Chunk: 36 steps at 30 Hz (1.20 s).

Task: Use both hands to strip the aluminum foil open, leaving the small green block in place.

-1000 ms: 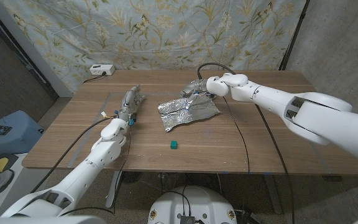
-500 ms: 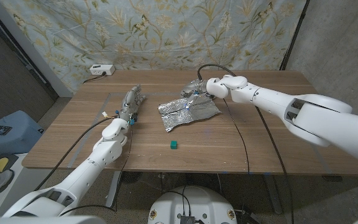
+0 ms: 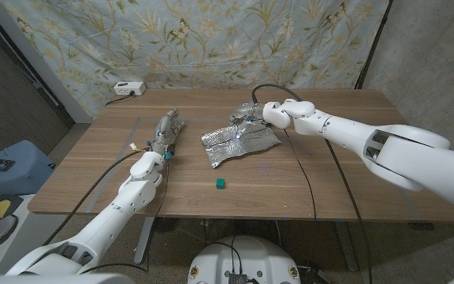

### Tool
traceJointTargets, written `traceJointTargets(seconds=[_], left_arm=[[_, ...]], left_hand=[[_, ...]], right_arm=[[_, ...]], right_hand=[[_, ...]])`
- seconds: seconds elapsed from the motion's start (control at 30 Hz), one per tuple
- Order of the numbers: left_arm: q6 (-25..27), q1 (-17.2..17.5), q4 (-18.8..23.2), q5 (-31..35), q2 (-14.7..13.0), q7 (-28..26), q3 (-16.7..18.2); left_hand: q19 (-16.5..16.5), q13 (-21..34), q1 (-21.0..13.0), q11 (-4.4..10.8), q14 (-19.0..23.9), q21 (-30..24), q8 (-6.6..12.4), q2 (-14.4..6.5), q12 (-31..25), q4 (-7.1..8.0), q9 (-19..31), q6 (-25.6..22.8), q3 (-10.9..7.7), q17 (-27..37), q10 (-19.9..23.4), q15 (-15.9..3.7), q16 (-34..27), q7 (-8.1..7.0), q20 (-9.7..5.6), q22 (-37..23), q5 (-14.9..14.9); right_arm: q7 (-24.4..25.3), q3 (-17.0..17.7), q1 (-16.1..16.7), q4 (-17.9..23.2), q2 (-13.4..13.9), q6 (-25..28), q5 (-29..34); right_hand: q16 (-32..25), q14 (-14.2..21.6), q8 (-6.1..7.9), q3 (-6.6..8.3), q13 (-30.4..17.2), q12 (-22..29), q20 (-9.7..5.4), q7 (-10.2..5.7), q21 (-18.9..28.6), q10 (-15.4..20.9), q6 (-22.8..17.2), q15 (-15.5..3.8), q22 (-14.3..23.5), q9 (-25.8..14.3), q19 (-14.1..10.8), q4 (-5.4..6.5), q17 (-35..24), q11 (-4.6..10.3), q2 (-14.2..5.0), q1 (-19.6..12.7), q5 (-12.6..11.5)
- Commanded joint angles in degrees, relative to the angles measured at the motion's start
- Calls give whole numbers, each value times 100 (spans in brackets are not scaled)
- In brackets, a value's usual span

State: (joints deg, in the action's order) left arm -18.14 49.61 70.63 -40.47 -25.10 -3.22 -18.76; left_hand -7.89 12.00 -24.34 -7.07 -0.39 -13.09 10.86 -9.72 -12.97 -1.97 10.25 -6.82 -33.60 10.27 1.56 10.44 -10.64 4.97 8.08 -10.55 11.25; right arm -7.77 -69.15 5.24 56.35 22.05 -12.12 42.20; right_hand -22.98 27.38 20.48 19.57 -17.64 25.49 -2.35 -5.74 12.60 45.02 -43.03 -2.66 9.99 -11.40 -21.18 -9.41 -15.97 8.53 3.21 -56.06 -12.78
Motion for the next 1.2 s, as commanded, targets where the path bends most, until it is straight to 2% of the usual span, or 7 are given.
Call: traceJointTargets(seconds=[0.03, 0.47, 0.87, 1.2], left_arm=[[110, 219, 398, -17, -75, -156, 30], [98, 318, 509, -6, -61, -184, -1], [190, 338, 590, -6, -68, -226, -31], [212, 230, 485, -40, -58, -85, -56]], left_hand=[[-48, 5, 22, 7, 44, 8, 39, -17, -47, -17, 30, -58, -52, 10, 49, -3, -21, -11, 16, -25, 23], [-70, 6, 34, -10, 60, 2, 38, -18, -54, -15, 30, -81, -67, 12, 75, -10, -23, -13, 19, -25, 23], [-82, 7, 42, -11, 75, 1, 35, -17, -55, -19, 31, -99, -86, 12, 86, -12, -22, -3, 26, -25, 26], [-81, 8, 46, -18, 79, 5, 31, -13, -51, -27, 32, -108, -99, 10, 85, -10, -18, -1, 30, -25, 27]], right_arm=[[-144, 312, 289, 746, 460, 133, -116], [-436, 750, 609, 1525, 819, 219, -184], [-536, 992, 695, 1704, 854, 160, -218], [-705, 1192, 738, 1792, 874, 181, -420]], right_hand=[[-41, 61, 36, -22, -7, 33, -172, -403, 11, 313, -449, -915, 27, -20, -13, 11, -31, 238, -97, -119, -10], [-79, 80, 36, -60, 2, 44, -207, -404, 16, 380, -523, -929, 28, -15, -60, 24, -84, 249, -87, -140, 6], [-112, 95, 24, -96, -3, 54, -232, -382, 16, 420, -555, -940, 29, -13, -89, 47, -131, 239, -93, -136, 16], [-138, 113, 22, -117, -6, 64, -237, -368, 16, 453, -594, -933, 30, -13, -109, 55, -163, 238, -100, -142, 22]])
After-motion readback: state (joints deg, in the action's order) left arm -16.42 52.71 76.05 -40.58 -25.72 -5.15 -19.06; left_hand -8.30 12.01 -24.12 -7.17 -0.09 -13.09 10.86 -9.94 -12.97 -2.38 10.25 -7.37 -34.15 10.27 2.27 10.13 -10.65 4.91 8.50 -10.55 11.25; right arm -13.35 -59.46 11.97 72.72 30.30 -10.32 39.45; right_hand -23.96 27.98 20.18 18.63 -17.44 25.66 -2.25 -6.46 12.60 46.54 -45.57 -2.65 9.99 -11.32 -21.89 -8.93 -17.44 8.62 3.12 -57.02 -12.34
